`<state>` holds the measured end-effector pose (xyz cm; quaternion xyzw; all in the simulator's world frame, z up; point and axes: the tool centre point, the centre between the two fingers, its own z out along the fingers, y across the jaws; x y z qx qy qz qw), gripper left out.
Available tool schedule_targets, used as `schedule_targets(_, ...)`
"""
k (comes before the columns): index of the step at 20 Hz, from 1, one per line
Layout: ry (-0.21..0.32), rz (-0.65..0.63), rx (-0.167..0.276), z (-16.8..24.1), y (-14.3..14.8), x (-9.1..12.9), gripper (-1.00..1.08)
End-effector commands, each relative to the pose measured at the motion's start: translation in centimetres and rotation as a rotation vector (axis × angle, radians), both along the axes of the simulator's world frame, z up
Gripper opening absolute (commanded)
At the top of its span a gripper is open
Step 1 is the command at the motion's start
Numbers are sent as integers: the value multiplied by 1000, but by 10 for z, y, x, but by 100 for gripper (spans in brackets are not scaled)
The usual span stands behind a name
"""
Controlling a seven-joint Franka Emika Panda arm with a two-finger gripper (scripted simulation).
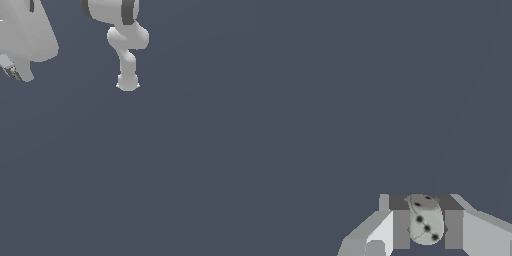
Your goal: Pick up the object and move it to a goal position.
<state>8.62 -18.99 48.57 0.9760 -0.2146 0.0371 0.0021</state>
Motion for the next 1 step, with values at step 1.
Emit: schedule_targets(1,0,0,0,0,0,0,-100)
